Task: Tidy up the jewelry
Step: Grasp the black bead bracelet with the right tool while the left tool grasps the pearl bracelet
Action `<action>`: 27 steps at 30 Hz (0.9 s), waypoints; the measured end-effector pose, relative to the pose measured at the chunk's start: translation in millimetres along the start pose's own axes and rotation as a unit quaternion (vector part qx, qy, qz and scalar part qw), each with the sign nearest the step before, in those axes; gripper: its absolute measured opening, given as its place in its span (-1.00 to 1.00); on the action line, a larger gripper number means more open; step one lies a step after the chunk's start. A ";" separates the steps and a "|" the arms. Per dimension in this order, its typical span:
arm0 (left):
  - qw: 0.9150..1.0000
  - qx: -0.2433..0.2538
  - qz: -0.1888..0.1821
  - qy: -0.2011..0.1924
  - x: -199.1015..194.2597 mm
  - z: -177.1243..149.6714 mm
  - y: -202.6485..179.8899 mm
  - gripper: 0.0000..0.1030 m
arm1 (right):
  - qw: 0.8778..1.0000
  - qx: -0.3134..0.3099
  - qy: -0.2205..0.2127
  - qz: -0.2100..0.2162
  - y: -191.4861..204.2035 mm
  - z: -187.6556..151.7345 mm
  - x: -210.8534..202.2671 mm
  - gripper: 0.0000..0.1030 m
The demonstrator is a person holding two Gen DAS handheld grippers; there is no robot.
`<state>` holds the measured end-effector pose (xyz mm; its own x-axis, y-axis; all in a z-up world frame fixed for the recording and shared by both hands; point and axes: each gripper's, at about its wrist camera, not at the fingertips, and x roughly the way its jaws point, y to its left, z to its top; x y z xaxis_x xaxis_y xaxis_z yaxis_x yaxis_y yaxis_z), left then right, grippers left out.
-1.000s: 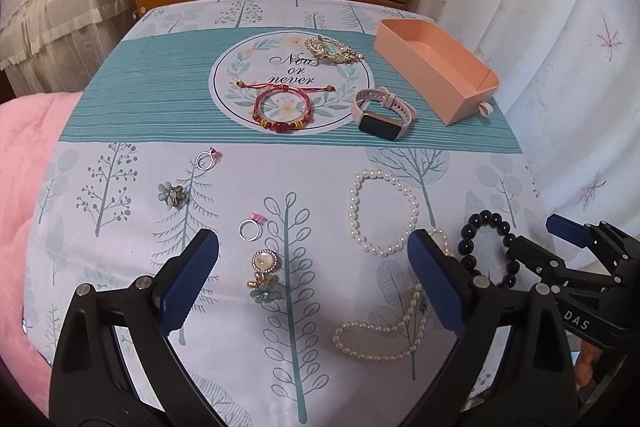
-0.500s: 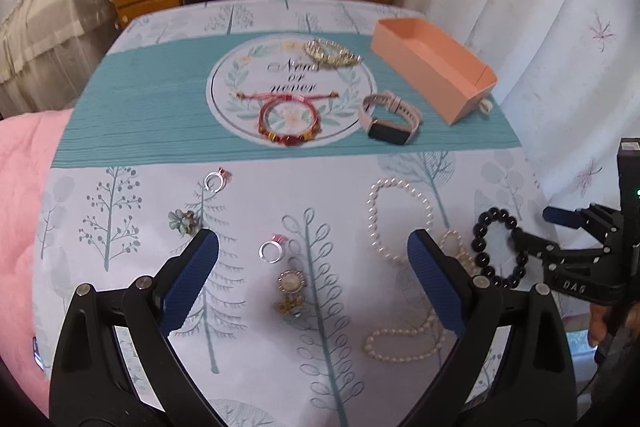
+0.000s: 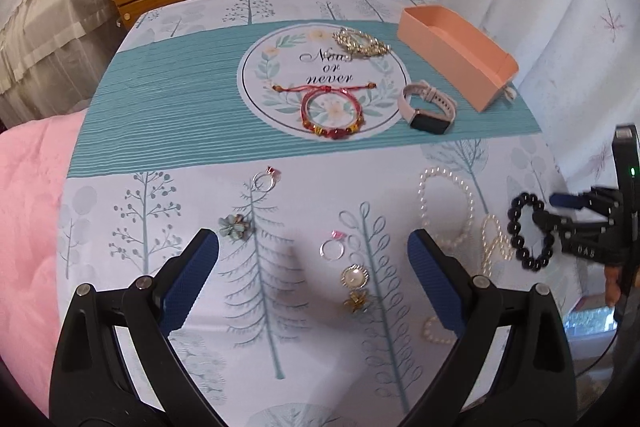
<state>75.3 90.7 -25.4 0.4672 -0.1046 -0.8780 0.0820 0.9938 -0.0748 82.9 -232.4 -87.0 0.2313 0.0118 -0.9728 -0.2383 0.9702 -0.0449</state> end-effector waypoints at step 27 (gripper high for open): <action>0.980 0.106 -0.073 0.154 87.0 39.7 -94.4 -0.40 | 0.998 0.013 -0.042 0.050 -2.4 12.2 -37.7 -0.72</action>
<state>143.2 -13.7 -76.0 0.1521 -0.1968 -0.9686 0.3253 0.9353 -0.1390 86.3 -232.2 -47.4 0.2858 0.1283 -0.9497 -0.2405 0.9689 0.0586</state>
